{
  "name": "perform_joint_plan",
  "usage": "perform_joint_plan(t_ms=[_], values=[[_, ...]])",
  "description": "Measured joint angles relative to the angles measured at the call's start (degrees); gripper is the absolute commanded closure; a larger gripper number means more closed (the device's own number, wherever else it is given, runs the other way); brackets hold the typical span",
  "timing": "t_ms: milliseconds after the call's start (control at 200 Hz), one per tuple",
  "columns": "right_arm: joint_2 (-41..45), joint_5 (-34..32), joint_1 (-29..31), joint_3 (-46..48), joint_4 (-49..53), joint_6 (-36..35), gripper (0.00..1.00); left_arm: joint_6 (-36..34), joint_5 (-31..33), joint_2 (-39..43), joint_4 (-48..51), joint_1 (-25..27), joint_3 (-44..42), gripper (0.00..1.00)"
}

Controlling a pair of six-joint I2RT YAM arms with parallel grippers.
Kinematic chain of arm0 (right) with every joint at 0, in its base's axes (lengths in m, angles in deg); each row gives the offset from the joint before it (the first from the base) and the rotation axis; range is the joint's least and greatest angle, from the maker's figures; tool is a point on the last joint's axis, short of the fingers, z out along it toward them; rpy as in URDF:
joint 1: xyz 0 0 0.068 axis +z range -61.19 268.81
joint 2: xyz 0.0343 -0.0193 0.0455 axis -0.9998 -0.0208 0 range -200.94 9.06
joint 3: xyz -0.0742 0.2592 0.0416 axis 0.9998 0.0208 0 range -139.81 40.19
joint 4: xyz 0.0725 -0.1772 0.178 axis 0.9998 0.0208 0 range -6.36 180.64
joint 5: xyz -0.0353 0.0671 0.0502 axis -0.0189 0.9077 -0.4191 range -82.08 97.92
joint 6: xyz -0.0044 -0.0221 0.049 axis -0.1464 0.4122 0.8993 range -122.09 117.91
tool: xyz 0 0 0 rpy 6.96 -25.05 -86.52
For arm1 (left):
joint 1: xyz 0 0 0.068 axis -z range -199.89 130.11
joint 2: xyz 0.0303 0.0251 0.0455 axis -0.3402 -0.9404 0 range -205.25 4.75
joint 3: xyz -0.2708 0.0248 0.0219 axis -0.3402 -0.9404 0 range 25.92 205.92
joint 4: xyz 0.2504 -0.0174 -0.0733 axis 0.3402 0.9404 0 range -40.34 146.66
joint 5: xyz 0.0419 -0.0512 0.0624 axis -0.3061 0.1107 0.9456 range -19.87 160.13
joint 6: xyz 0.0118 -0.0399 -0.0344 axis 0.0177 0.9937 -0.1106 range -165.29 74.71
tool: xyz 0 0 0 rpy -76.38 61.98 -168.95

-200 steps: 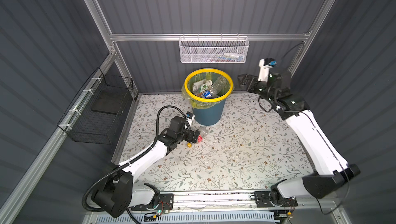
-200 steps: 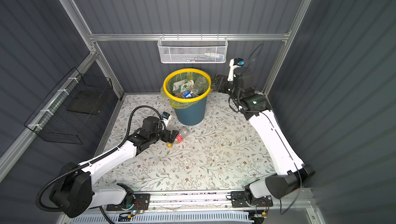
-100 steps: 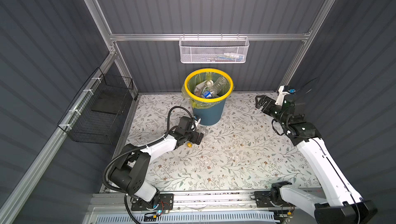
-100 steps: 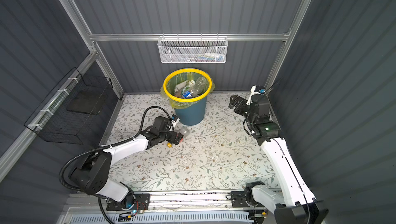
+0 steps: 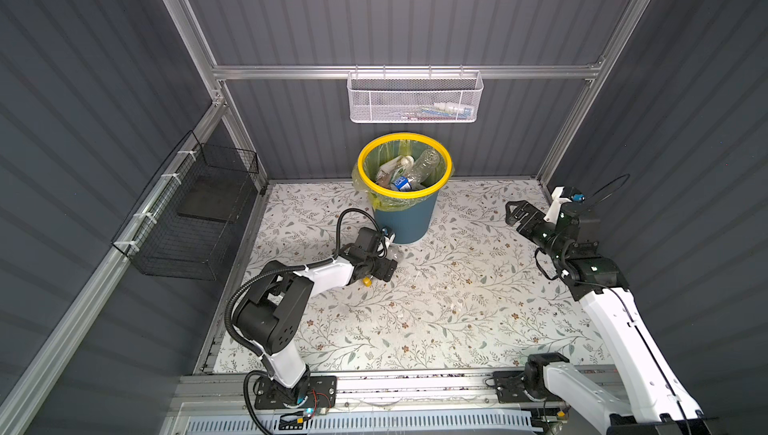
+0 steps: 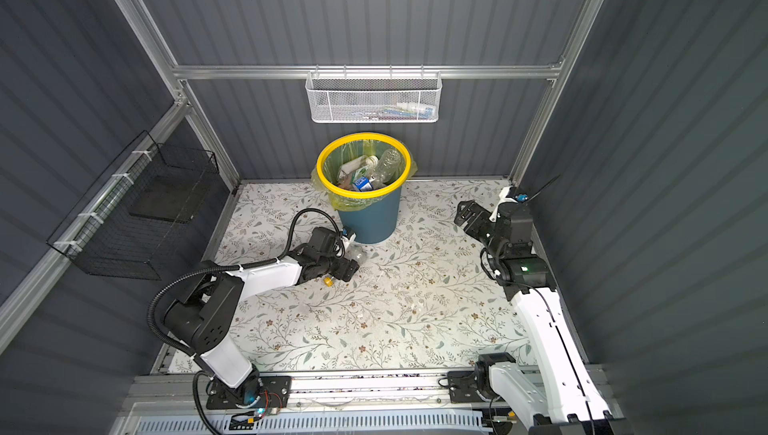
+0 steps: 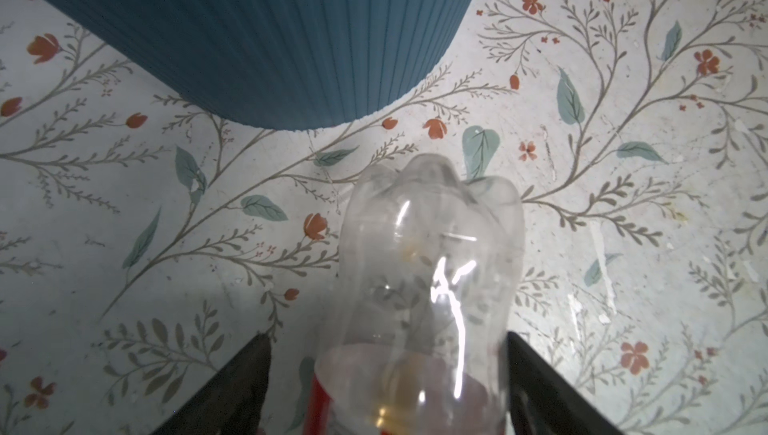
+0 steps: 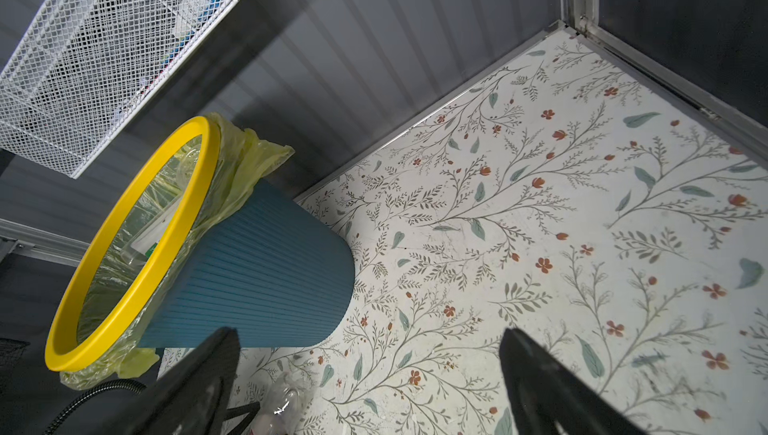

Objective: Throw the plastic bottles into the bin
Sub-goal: 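Withdraw the right arm while the left gripper grasps the red-label bottle, then lift the red-label bottle with the left gripper and drop it into the bin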

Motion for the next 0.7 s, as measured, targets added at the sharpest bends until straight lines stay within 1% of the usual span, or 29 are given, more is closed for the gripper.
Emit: perform_joint_plan(t_ms=[110, 235, 340, 545, 700], values=[[0.0, 0.4, -0.1, 0.4, -0.2, 0.6, 0.01, 0.3, 0.1, 0.1, -0.4, 0.0, 0.0, 0.31], [-0.2, 1.1, -0.3, 0.6, -0.3, 1.3, 0.01, 0.5, 0.3, 1.1, -0.7, 0.0, -1.1, 0.37], [-0.6, 1.5, -0.3, 0.6, -0.4, 1.5, 0.01, 0.5, 0.5, 4.1, -0.7, 0.0, -3.2, 0.41], [-1.5, 2.8, -0.3, 1.2, -0.7, 2.0, 0.01, 0.9, 2.3, 16.8, -0.6, 0.0, -9.7, 0.44], [-1.6, 3.5, -0.3, 1.7, -0.8, 2.4, 0.01, 1.8, 5.6, 29.8, 2.0, 0.0, -13.0, 0.44]])
